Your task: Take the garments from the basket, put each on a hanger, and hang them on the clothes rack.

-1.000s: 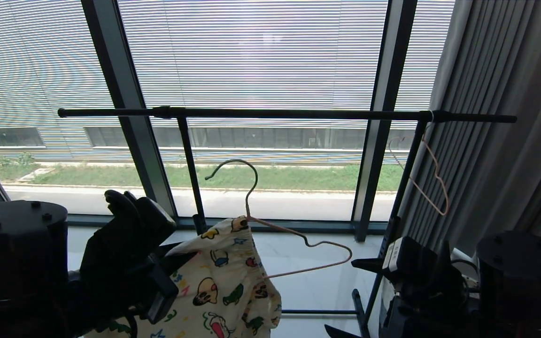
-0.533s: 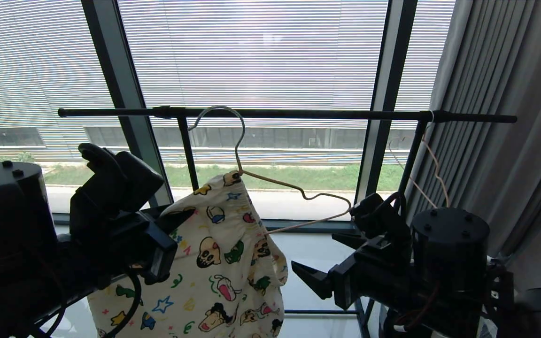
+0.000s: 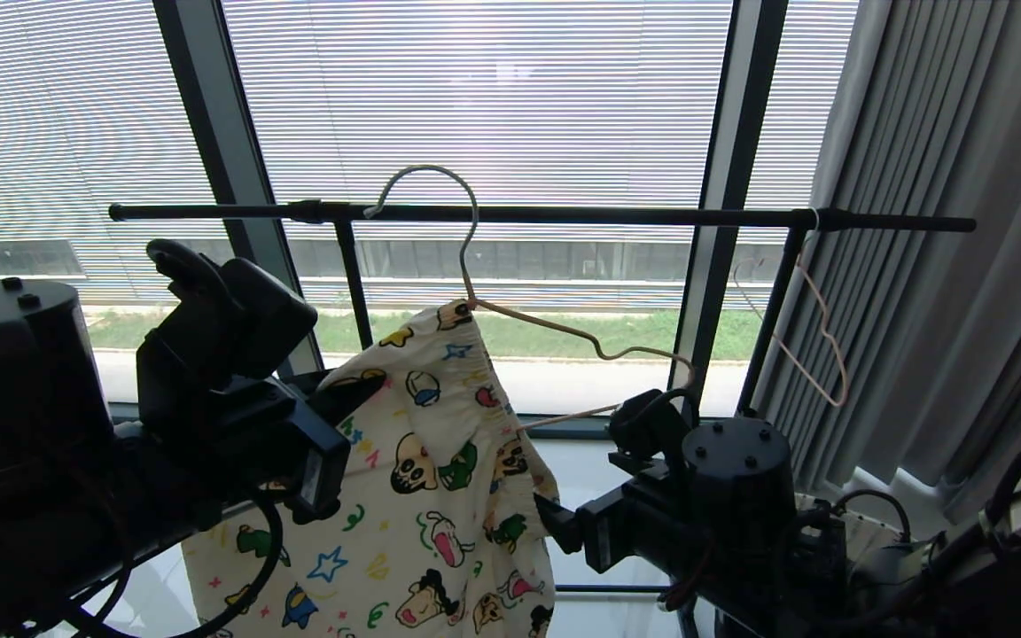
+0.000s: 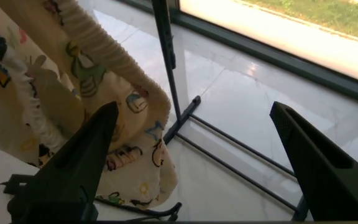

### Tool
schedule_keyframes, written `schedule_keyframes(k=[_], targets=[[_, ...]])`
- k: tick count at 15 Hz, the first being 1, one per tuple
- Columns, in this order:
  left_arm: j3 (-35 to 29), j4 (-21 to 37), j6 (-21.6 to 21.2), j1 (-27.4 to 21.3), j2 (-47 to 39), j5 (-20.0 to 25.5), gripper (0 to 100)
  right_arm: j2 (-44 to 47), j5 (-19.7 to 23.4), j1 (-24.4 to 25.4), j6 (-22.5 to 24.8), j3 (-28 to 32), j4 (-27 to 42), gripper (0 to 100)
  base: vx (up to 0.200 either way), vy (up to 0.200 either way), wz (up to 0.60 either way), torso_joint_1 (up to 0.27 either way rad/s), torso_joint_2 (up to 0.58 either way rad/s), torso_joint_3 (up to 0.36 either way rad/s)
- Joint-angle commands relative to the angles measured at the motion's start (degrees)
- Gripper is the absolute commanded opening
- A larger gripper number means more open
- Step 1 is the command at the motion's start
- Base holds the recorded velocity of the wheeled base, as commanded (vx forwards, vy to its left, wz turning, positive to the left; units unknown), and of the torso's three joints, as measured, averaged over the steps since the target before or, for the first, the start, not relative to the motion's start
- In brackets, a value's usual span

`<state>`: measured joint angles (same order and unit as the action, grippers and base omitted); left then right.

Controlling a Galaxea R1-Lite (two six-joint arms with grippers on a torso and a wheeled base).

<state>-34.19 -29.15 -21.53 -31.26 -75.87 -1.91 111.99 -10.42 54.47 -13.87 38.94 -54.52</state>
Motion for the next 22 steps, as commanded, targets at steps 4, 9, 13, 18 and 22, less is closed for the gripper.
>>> schedule_keyframes(k=[4, 9, 13, 18, 22], targets=[[-0.2, 0.0, 0.3, -0.7, -0.4, -0.1, 0, 2.5, -0.6, 0.0, 0.1, 0.1, 0.0, 100, 0.000, 0.000, 0.00, 0.000, 0.00, 0.000], [-0.7, 0.0, 0.3, 0.4, -0.3, -0.2, 0, 3.8, -6.2, 0.0, 0.1, 0.2, -0.1, 100, 0.000, 0.000, 0.00, 0.000, 0.00, 0.000], [-0.6, 0.0, 0.3, 0.4, -0.4, -0.3, 0, 3.7, -7.0, 0.0, 0.2, 0.2, -0.1, 0, 0.000, 0.000, 0.00, 0.000, 0.00, 0.000], [0.1, -0.9, 0.0, 1.8, -0.4, -1.0, 0, 2.3, -12.1, -4.7, 0.3, 0.1, -0.1, 0, 0.000, 0.000, 0.00, 0.000, 0.00, 0.000], [0.7, -0.9, 0.2, 2.3, -0.3, -1.0, 0, -0.2, -11.5, -10.7, 1.6, 0.0, -0.1, 0, 0.000, 0.000, 0.00, 0.000, 0.00, 0.000]])
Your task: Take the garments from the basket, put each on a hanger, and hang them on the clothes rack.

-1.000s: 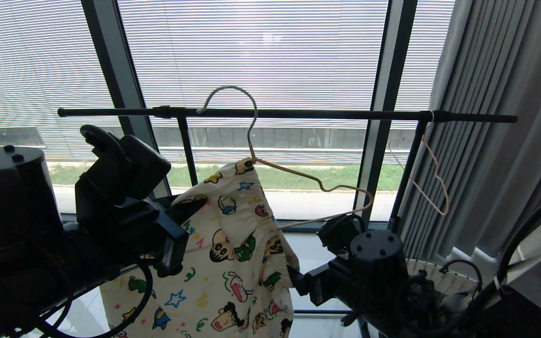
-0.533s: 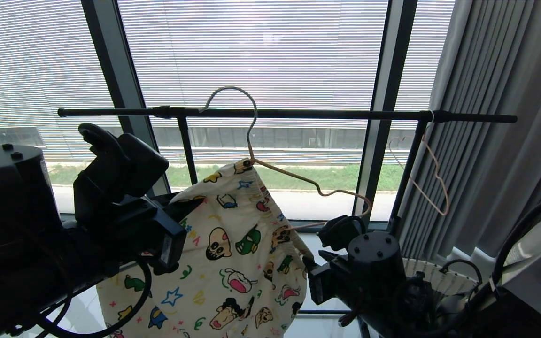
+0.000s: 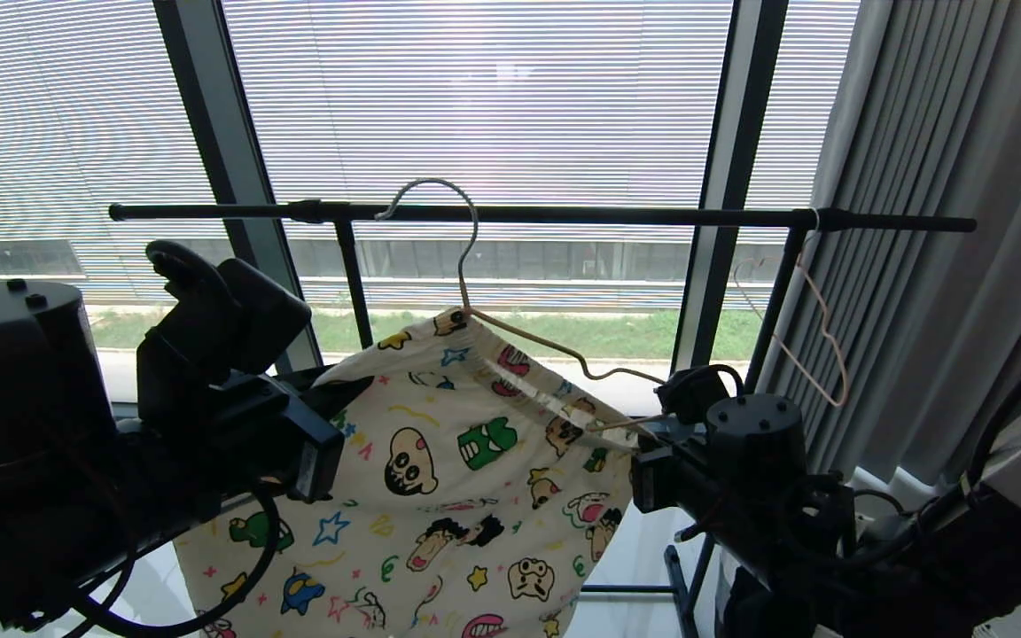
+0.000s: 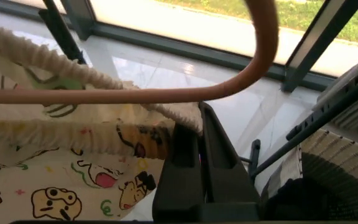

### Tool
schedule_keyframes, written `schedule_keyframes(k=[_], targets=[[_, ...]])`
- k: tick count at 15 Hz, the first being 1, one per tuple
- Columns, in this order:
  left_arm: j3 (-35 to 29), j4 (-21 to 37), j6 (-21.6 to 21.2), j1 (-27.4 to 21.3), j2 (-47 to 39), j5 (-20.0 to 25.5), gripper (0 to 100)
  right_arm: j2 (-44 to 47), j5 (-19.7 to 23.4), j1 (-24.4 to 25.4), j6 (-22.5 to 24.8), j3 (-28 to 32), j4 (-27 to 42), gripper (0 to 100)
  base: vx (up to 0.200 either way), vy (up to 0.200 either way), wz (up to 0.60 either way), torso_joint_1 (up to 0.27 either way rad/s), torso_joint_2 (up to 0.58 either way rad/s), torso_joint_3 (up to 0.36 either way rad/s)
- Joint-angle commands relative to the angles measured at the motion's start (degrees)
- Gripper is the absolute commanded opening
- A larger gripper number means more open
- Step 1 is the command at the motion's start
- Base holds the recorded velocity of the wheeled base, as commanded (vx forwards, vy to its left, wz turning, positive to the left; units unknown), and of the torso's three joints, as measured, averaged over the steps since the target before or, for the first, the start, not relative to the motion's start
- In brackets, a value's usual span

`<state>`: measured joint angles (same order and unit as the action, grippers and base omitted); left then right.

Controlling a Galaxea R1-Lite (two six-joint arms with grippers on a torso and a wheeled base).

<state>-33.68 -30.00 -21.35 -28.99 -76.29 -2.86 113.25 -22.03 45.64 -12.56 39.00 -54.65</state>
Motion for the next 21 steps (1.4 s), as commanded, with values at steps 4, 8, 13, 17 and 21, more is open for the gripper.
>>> schedule_keyframes(k=[4, 8, 13, 17, 21], targets=[[0.5, -0.1, -0.1, 0.4, 0.2, 0.1, 0, -2.9, 3.0, -6.1, 3.1, 0.0, 0.1, 0, 0.000, 0.000, 0.00, 0.000, 0.00, 0.000], [2.2, -0.1, -0.5, 1.6, -0.6, 0.5, 0, -5.1, 5.4, -8.0, 3.6, 0.1, 0.1, 0, 0.000, 0.000, 0.00, 0.000, 0.00, 0.000], [2.3, -10.0, -1.1, 1.6, -8.7, 0.0, 0, -16.5, 16.6, -9.0, 8.8, 3.5, 10.8, 0, 0.000, 0.000, 0.00, 0.000, 0.00, 0.000], [3.9, -16.8, -6.5, 1.3, -12.2, 0.1, 0, -20.8, 19.0, -8.7, 11.5, 6.0, 15.7, 0, 0.000, 0.000, 0.00, 0.000, 0.00, 0.000], [7.8, -32.7, -10.8, 1.6, -19.2, 0.0, 0, -24.4, 19.0, -6.4, 12.7, 5.8, 19.3, 0, 0.000, 0.000, 0.00, 0.000, 0.00, 0.000]])
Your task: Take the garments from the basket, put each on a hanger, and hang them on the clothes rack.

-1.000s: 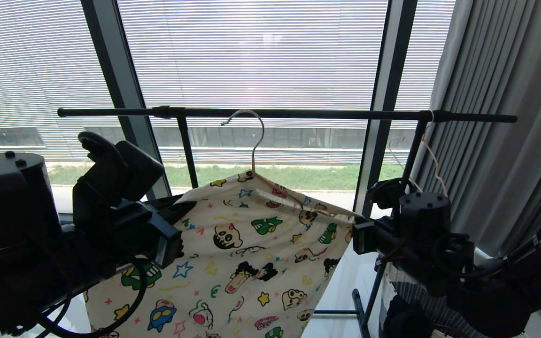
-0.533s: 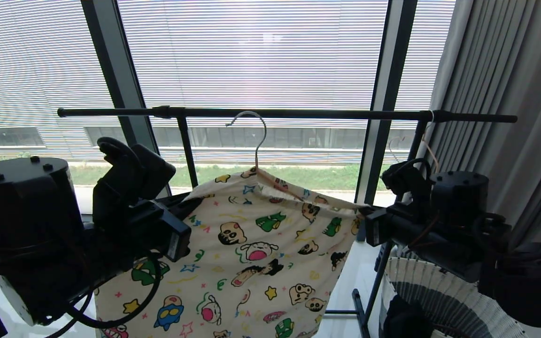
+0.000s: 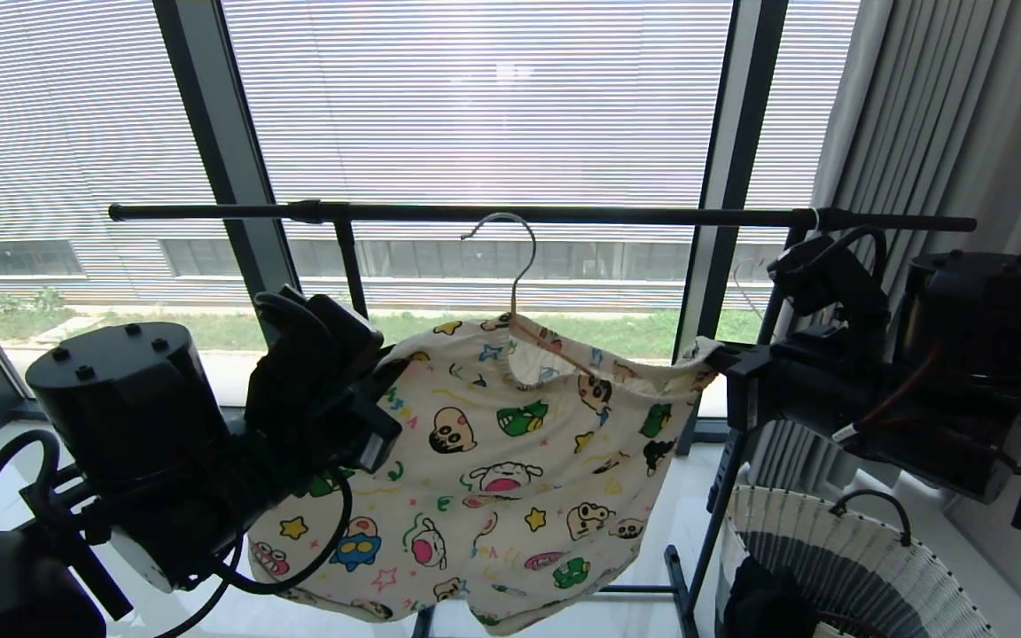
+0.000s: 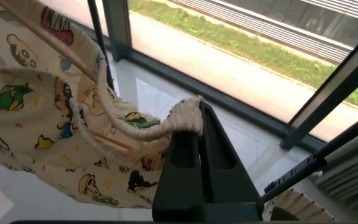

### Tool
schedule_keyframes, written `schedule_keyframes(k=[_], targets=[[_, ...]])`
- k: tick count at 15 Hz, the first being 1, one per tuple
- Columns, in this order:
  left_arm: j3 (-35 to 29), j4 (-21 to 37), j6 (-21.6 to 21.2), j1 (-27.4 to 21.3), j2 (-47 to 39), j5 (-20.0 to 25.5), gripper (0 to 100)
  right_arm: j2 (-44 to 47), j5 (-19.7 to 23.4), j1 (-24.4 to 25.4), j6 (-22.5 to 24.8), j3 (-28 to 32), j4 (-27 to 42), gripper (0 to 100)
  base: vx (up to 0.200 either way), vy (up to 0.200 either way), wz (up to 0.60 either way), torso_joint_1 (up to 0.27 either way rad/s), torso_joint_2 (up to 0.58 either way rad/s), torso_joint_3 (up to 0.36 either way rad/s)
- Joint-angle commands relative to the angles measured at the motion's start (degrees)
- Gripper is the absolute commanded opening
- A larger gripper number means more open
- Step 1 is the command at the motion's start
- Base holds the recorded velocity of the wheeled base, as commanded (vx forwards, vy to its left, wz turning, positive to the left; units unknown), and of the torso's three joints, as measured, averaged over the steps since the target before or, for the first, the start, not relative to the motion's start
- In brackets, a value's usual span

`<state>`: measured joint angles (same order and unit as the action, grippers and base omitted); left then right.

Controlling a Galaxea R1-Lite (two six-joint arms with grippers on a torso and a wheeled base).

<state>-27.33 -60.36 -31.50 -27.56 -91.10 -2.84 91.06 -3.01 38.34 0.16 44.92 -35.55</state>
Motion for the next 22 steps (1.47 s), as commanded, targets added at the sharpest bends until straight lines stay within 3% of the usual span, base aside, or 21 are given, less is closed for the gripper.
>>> schedule_keyframes(k=[1, 3, 4, 6, 10, 15, 18, 22], targets=[[1.4, -7.3, -0.9, 0.2, -7.3, -0.7, 0, -3.5, 0.0, 3.0, 0.0, -0.3, 1.8, 0, 0.000, 0.000, 0.00, 0.000, 0.00, 0.000], [1.4, -10.7, -0.9, 0.2, -9.3, -2.5, 0, -5.1, -0.1, 6.4, 0.1, -0.3, 4.5, 0, 0.000, 0.000, 0.00, 0.000, 0.00, 0.000], [1.4, -10.8, -0.9, 0.2, -9.4, -2.6, 0, -5.5, -0.2, 7.7, 0.1, -0.4, 5.6, 100, 0.000, 0.000, 0.00, 0.000, 0.00, 0.000], [1.4, -11.0, -0.8, 0.2, -9.4, -2.9, 0, -5.8, -0.3, 9.5, 0.2, -0.5, 6.1, 100, 0.000, 0.000, 0.00, 0.000, 0.00, 0.000], [1.4, -13.6, -0.6, 0.2, -9.4, -2.9, 0, -6.8, 0.0, 9.9, 5.0, -4.0, 6.1, 100, 0.000, 0.000, 0.00, 0.000, 0.00, 0.000], [1.4, -17.6, -0.4, 2.9, -10.0, -3.0, 0, -10.5, 0.0, 4.6, 5.4, -5.8, 6.4, 100, 0.000, 0.000, 0.00, 0.000, 0.00, 0.000], [1.2, -20.0, -0.4, 4.4, -10.8, -3.0, 0, -12.8, 0.1, 4.0, 5.4, -5.9, 8.8, 100, 0.000, 0.000, 0.00, 0.000, 0.00, 0.000], [1.4, -21.3, -0.1, 4.2, -10.8, -2.6, 0, -13.8, 4.9, 3.6, 6.5, -5.4, 13.1, 100, 0.000, 0.000, 0.00, 0.000, 0.00, 0.000]])
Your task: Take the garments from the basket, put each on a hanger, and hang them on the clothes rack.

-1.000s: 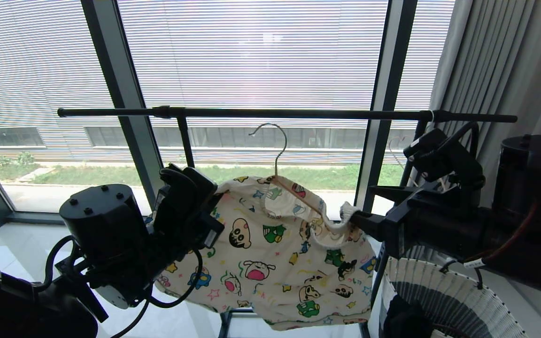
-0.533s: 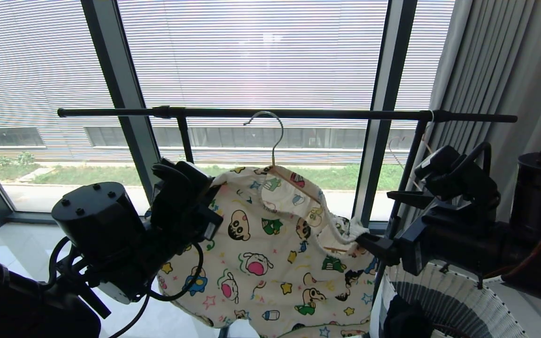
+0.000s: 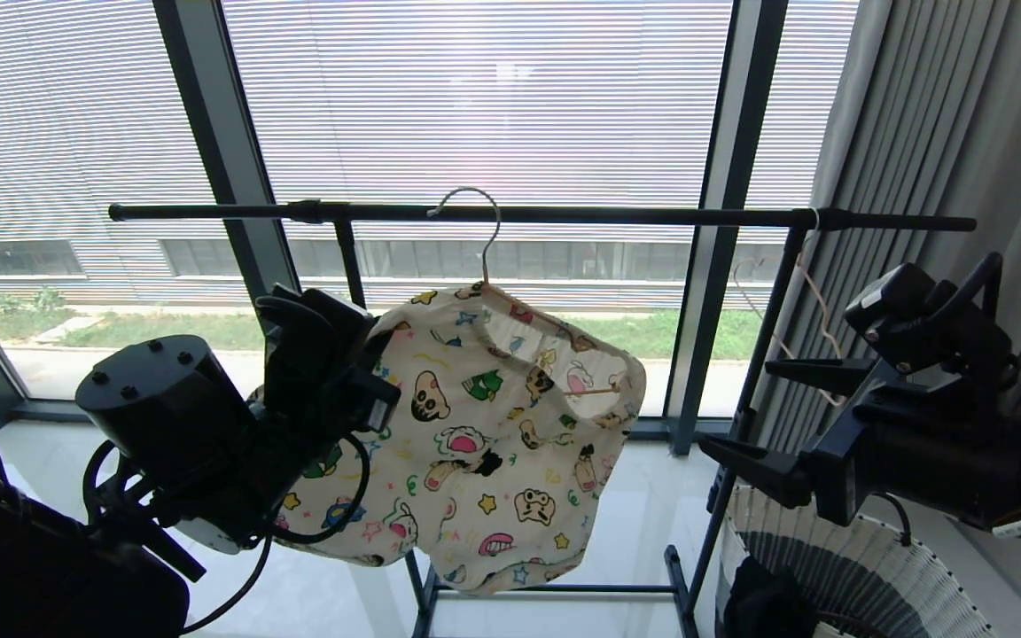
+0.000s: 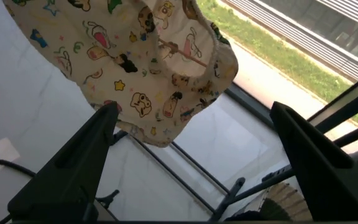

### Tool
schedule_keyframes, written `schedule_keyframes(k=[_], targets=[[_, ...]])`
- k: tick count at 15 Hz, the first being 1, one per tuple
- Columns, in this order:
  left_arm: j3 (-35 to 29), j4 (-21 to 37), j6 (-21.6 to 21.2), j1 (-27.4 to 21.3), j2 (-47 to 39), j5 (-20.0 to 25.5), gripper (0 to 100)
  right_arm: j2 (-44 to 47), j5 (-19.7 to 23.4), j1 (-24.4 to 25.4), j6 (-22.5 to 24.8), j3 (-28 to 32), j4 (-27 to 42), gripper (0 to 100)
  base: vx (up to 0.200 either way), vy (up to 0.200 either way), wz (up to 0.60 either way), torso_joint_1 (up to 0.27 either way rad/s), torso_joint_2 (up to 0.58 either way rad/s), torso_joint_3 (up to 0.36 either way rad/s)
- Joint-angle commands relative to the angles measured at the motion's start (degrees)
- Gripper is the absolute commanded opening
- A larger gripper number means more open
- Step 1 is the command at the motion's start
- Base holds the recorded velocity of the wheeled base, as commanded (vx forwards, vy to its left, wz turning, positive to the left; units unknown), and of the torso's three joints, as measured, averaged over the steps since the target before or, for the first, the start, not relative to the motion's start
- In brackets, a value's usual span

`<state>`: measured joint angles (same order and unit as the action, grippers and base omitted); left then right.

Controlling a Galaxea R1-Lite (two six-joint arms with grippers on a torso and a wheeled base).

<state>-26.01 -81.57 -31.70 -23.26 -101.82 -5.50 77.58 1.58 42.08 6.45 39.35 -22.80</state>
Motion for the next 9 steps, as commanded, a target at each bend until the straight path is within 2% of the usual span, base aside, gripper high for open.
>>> schedule_keyframes(k=[1, 3, 4, 6, 9], targets=[[0.3, -0.1, 0.2, -0.3, 0.0, 0.2, 0, -0.1, 2.1, -0.9, 2.2, 0.5, 2.0, 100, 0.000, 0.000, 0.00, 0.000, 0.00, 0.000], [0.6, -0.2, 0.9, -0.7, 0.3, 2.3, 0, 2.6, 8.3, -3.7, 7.3, 2.9, 5.4, 100, 0.000, 0.000, 0.00, 0.000, 0.00, 0.000], [1.1, -0.3, 0.8, -0.7, 1.1, 5.0, 0, 4.8, 9.3, -4.2, 8.7, 5.1, 6.4, 100, 0.000, 0.000, 0.00, 0.000, 0.00, 0.000], [4.0, -0.1, 0.8, -0.7, 3.9, 13.3, 0, 10.4, 10.3, -4.2, 10.5, 10.7, 6.6, 100, 0.000, 0.000, 0.00, 0.000, 0.00, 0.000], [7.5, 0.6, 2.3, -0.7, 7.4, 18.8, 0, 14.9, 11.6, -4.2, 14.6, 16.3, 8.0, 100, 0.000, 0.000, 0.00, 0.000, 0.00, 0.000]])
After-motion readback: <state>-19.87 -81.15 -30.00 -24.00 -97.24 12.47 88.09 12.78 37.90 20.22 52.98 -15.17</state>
